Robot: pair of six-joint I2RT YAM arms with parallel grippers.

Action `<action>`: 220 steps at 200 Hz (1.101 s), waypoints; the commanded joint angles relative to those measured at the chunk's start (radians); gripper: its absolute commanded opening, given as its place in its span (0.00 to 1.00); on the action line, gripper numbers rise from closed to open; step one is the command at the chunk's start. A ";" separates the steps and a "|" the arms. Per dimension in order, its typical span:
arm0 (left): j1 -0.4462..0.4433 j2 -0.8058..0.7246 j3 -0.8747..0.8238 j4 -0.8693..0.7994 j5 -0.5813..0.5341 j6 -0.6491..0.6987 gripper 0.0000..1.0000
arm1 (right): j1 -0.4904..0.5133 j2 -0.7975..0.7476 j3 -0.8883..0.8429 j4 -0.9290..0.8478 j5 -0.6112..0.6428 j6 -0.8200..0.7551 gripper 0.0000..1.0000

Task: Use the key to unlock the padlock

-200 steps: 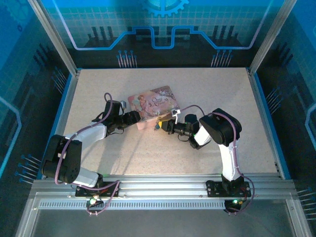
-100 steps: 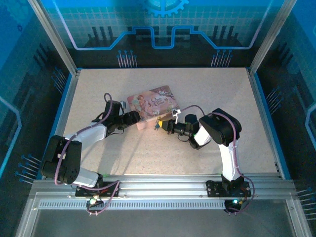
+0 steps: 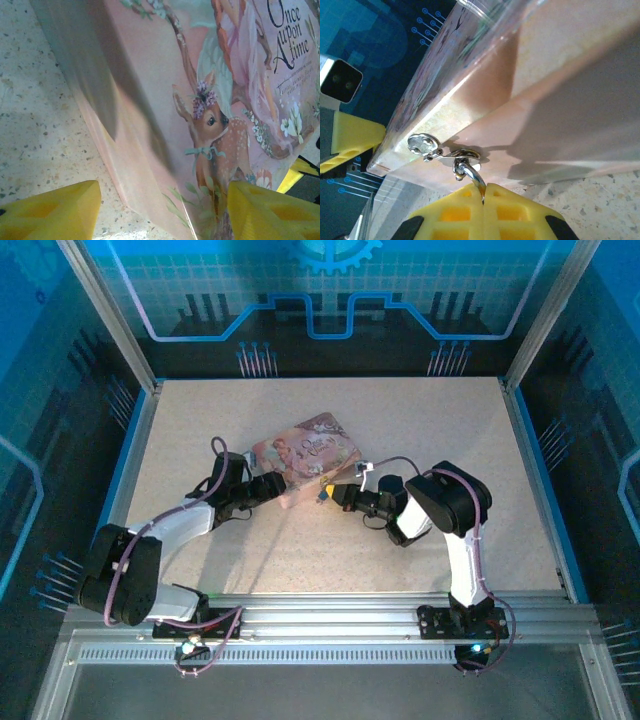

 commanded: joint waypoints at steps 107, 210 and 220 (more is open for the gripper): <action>-0.026 -0.001 -0.066 -0.084 -0.008 -0.014 0.69 | -0.022 -0.028 0.013 0.033 0.038 0.259 0.00; -0.026 -0.016 -0.049 -0.085 -0.001 -0.013 0.73 | -0.059 -0.058 -0.030 0.034 0.087 0.285 0.00; -0.026 -0.024 -0.042 -0.093 0.000 -0.013 0.73 | -0.065 -0.067 -0.039 0.031 0.087 0.278 0.00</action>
